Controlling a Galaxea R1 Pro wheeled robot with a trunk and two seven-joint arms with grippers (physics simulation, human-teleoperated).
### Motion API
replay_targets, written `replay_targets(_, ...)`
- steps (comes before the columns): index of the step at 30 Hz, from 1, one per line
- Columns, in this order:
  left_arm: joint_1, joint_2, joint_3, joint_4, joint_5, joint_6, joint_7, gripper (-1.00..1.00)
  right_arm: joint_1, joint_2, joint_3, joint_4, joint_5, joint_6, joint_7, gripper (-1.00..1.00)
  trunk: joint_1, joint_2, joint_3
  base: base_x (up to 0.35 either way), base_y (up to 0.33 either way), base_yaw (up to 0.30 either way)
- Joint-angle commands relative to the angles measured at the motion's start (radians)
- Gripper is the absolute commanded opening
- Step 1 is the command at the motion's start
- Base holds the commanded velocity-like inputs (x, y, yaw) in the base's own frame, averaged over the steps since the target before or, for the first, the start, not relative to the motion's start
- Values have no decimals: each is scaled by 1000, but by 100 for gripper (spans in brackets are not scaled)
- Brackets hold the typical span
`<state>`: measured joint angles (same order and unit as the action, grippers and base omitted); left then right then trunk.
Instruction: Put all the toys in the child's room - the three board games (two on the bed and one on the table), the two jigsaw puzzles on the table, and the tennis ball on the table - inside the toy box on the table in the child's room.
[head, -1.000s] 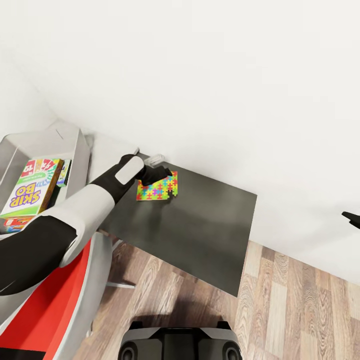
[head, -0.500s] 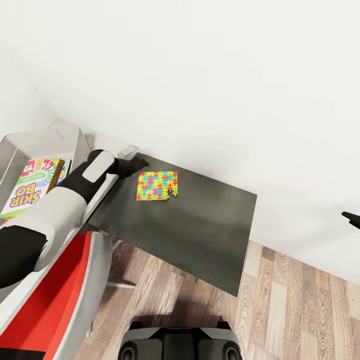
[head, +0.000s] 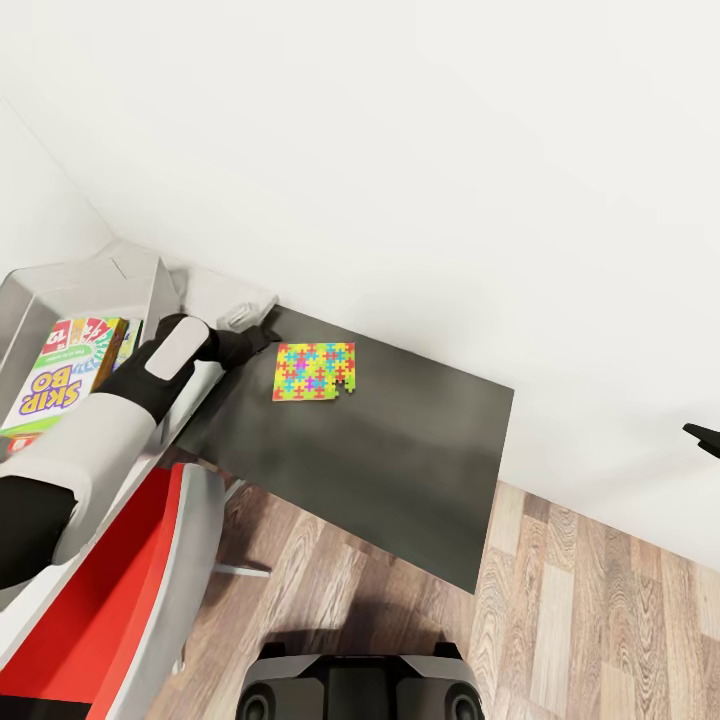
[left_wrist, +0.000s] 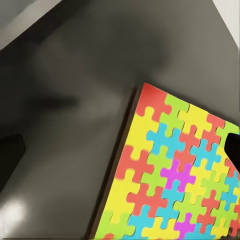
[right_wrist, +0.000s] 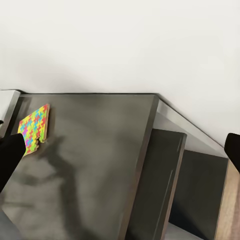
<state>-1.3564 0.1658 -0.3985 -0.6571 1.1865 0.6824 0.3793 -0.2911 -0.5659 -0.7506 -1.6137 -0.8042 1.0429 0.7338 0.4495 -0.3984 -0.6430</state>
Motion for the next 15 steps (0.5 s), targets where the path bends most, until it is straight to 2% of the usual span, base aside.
replay_targets(1, -1, 1, -6, -2, 11, -1, 9, 100, -1, 0, -1, 0, 5, 4, 6, 100, 1, -2, -1, 0, 0, 0)
replay_targets(15, 16, -9, -11, 0, 7, -3, 10, 100, -1, -1, -1, 0, 5, 4, 7, 100, 1, -2, -1, 0, 0, 0)
